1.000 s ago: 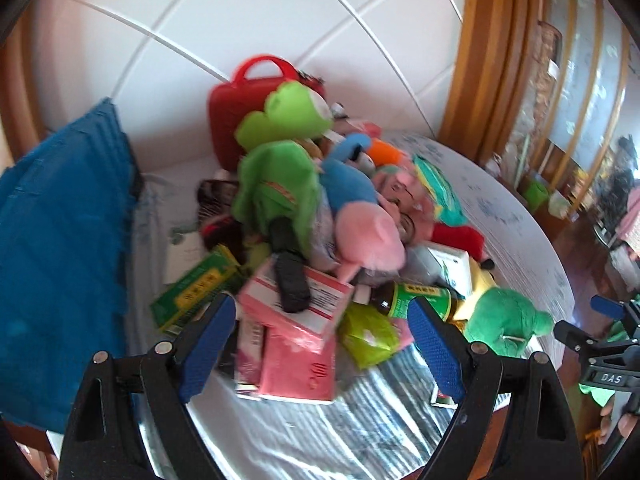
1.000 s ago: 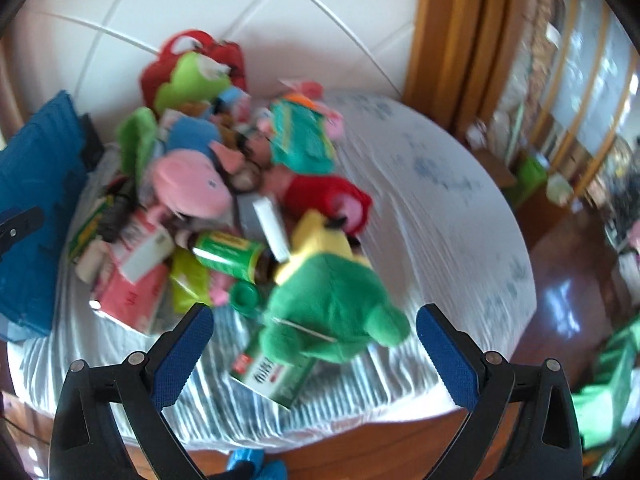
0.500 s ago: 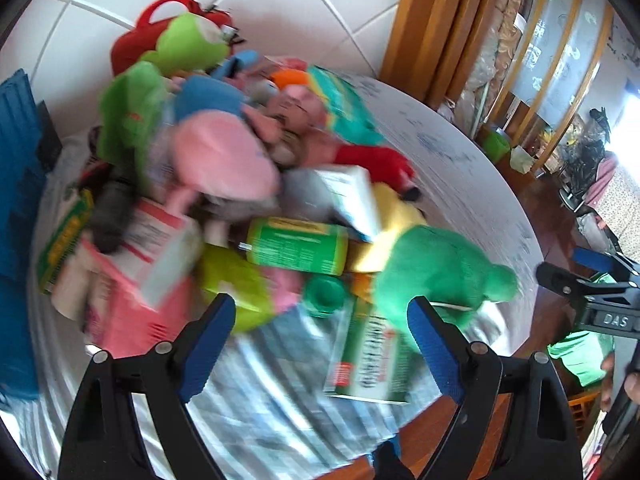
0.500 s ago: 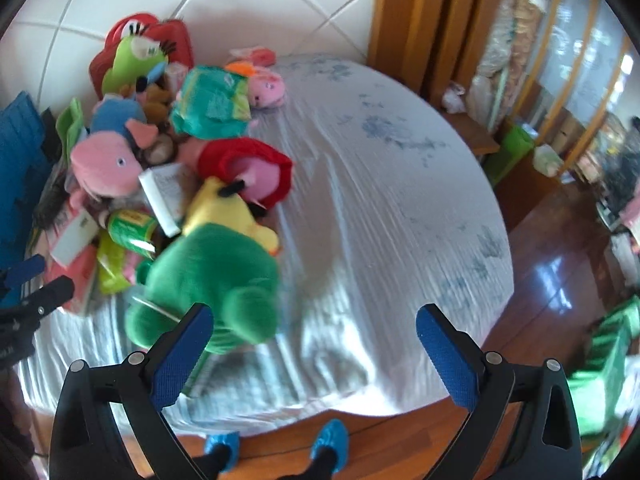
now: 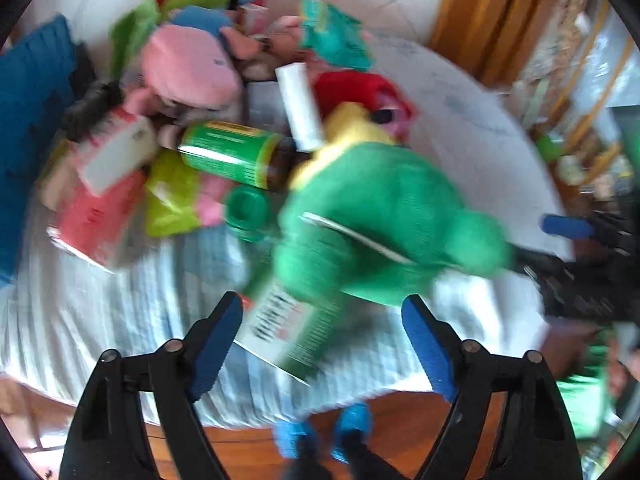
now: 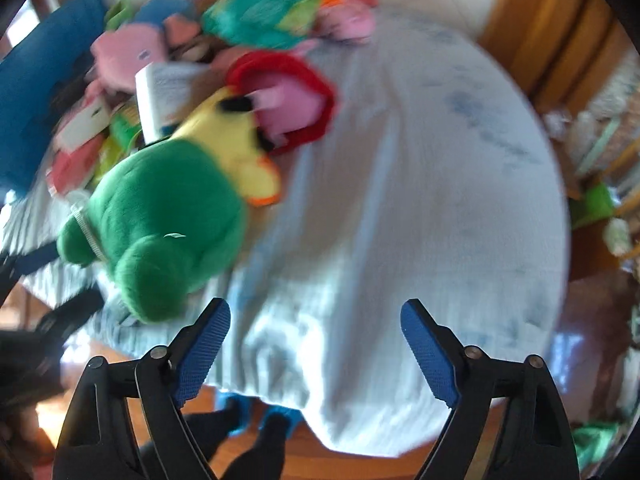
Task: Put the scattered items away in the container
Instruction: 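Lower both open tools toward the green-yellow plush on the pile, then close the right tool on the green-yellow plush and lift it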
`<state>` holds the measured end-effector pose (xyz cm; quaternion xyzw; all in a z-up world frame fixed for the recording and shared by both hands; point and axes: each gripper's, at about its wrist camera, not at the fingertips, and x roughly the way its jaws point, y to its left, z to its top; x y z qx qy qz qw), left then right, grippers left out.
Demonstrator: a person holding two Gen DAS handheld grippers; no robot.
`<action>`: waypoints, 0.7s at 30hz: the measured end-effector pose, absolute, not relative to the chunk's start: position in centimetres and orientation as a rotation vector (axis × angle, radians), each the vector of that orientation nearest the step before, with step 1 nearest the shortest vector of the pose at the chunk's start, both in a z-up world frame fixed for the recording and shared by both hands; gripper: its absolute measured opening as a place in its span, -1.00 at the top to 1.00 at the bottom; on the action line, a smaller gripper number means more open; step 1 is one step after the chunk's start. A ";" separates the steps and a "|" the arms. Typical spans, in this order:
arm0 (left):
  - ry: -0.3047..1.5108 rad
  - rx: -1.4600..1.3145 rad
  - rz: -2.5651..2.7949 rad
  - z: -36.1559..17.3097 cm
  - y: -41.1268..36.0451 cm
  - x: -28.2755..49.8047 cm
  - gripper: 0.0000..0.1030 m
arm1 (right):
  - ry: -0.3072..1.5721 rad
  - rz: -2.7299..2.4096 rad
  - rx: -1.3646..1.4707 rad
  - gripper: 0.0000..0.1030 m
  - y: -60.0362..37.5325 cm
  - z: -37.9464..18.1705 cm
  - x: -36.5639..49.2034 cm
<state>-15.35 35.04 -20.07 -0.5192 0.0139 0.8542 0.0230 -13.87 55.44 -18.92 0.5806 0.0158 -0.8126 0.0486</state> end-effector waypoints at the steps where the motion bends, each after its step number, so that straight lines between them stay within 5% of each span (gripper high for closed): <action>1: 0.030 -1.624 2.673 -20.2 34.2 -16.0 -0.59 | 0.033 -2.446 1.738 -0.60 54.6 -19.0 -14.2; 11: -0.146 -1.678 2.896 -18.7 23.9 -21.6 -0.59 | -0.006 -2.229 1.507 -0.54 44.4 -17.2 -18.7; 16: -0.324 -1.603 2.887 -16.5 22.9 -19.1 -0.59 | -0.003 -2.200 1.497 -0.67 44.4 -17.5 -18.2; 21: -0.333 -1.512 2.904 -13.9 26.4 -15.3 -0.63 | -0.059 -2.244 1.476 -1.00 49.8 -16.7 -16.3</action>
